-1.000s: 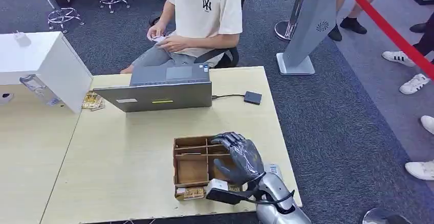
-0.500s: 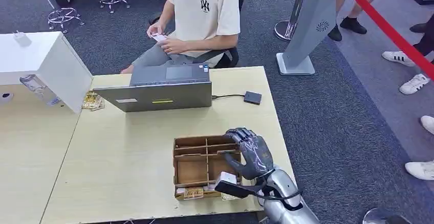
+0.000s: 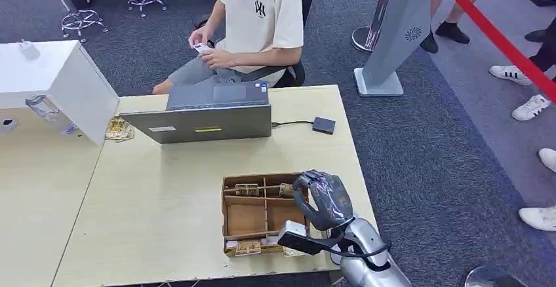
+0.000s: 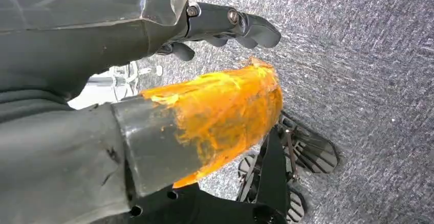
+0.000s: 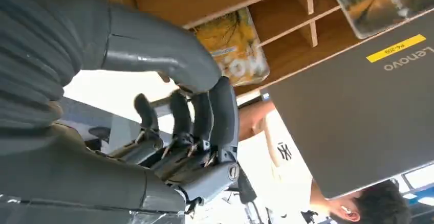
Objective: Pass the card to the sensor for recognition and then transmit it.
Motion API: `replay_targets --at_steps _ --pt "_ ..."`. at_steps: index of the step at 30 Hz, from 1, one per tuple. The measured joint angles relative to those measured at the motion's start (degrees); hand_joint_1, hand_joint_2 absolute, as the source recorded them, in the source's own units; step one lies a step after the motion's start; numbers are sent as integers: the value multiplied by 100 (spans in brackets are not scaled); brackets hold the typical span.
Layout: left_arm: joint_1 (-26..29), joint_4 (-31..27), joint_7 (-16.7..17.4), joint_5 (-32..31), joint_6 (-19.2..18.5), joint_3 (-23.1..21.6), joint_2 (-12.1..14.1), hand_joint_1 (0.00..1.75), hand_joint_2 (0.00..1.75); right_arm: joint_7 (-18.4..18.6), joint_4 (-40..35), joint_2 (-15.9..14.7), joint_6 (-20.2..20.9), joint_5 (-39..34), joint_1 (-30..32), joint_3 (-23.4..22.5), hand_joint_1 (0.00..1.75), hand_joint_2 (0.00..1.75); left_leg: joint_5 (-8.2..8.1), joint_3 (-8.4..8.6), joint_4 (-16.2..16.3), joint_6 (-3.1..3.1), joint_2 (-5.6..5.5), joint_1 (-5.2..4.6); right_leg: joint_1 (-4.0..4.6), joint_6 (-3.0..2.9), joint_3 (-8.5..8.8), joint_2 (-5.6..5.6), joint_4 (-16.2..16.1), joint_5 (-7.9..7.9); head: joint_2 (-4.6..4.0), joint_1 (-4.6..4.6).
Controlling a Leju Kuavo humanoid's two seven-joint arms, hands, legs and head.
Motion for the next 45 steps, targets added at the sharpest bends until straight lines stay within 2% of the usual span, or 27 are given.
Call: replay_targets --at_steps 12,28,37,43,44,45 --pt "-1 0 -11 7 -4 0 -2 0 0 0 -7 0 136 -53 -4 0 175 175 0 0 0 0 0 0 0 0 0 0 0 0 0 0" --pt "-1 0 -81 90 -13 0 -2 0 0 -440 -311 9 896 -1194 -10 -125 175 175 0 -1 0 0 -1 0 0 0 0 -1 0 0 0 2" --pt "-1 0 -120 103 -22 0 -4 0 0 -623 -763 136 1056 -1650 -9 -337 175 175 0 -1 0 0 0 0 0 0 0 -1 0 0 0 0" --pt "-1 0 -127 120 -22 0 -11 0 0 -747 -1040 160 1348 -1984 2 -455 175 175 0 -1 0 0 0 0 0 0 0 0 0 0 0 0" --pt "-1 0 -127 120 -22 0 -11 0 0 -763 -1091 162 1414 -2029 10 -457 145 175 0 -1 0 0 0 0 0 0 0 0 0 0 0 2" --pt "-2 0 -127 122 -28 0 -11 0 0 -785 -1150 162 1475 -2055 22 -455 86 175 0 -1 0 0 0 0 0 0 0 0 0 0 0 2"
